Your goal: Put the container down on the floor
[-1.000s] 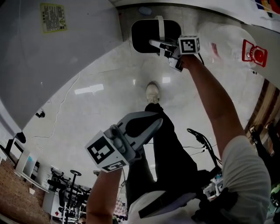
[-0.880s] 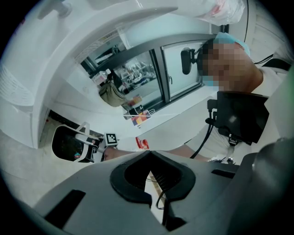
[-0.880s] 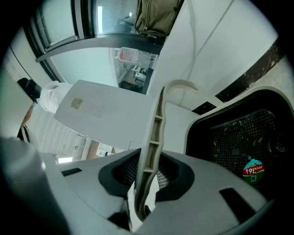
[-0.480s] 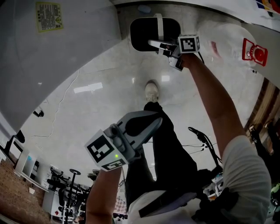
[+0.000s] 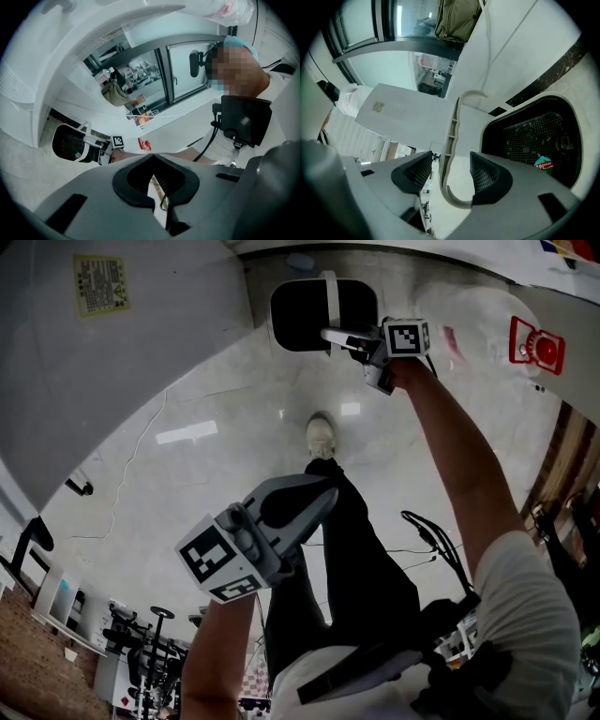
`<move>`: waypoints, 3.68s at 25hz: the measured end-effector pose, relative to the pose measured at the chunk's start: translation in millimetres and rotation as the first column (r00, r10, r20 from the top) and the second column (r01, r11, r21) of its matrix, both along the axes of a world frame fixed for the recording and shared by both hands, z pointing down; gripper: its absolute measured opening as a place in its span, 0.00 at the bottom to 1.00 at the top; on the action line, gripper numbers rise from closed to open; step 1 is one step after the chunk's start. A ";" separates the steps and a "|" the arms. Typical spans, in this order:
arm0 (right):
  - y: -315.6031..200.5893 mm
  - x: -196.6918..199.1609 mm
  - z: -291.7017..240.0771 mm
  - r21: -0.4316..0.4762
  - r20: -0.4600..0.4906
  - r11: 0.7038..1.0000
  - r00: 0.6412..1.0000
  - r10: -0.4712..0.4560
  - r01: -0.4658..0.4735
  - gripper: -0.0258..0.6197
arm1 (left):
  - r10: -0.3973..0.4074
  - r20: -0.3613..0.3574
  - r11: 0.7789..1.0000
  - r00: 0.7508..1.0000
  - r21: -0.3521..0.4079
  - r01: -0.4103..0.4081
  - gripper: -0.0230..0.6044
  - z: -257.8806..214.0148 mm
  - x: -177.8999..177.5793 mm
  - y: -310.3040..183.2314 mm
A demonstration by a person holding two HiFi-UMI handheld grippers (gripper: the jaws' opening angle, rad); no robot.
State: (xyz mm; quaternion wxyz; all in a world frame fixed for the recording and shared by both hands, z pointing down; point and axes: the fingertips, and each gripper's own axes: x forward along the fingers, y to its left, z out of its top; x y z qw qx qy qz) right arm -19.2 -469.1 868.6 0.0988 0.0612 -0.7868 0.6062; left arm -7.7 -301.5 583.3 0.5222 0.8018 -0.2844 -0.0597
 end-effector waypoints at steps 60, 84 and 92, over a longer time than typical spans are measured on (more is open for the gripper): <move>511.8 24.2 -585.3 0.547 0.000 0.837 1.000 -0.008 0.007 0.07 | 0.098 0.225 0.917 0.969 0.358 -0.176 0.05 -334.3 -26.7 378.4; 590.1 10.2 -635.8 0.697 -0.005 0.717 1.000 -0.024 0.020 0.06 | 0.066 0.256 0.874 0.964 0.451 -0.180 0.05 -355.7 -26.2 434.5; 598.4 3.3 -636.5 0.712 -0.015 0.701 0.999 -0.045 0.043 0.06 | 0.055 0.256 0.880 0.965 0.445 -0.168 0.05 -356.2 -32.4 438.5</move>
